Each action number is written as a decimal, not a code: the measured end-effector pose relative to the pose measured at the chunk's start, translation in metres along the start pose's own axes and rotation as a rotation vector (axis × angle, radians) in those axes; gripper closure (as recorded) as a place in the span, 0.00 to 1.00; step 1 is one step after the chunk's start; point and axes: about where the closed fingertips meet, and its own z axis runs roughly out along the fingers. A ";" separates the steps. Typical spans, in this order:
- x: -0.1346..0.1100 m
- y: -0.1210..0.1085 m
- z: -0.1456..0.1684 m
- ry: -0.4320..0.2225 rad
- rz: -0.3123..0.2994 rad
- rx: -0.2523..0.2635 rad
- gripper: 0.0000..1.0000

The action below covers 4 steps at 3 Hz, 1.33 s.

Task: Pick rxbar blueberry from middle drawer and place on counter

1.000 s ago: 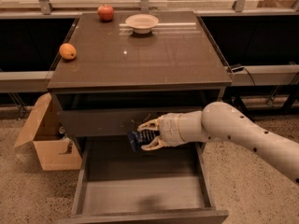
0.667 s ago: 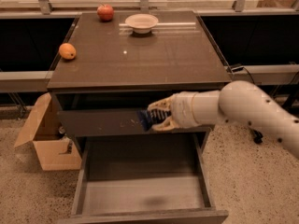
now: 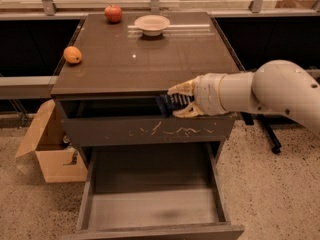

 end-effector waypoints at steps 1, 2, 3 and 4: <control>0.006 -0.026 0.003 -0.002 -0.022 0.041 1.00; 0.024 -0.087 0.021 -0.054 -0.039 0.095 1.00; 0.053 -0.137 0.022 -0.032 0.021 0.140 1.00; 0.098 -0.169 0.033 0.000 0.148 0.199 1.00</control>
Offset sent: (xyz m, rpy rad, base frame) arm 0.1373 0.0024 0.1466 0.1761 -0.2035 0.0400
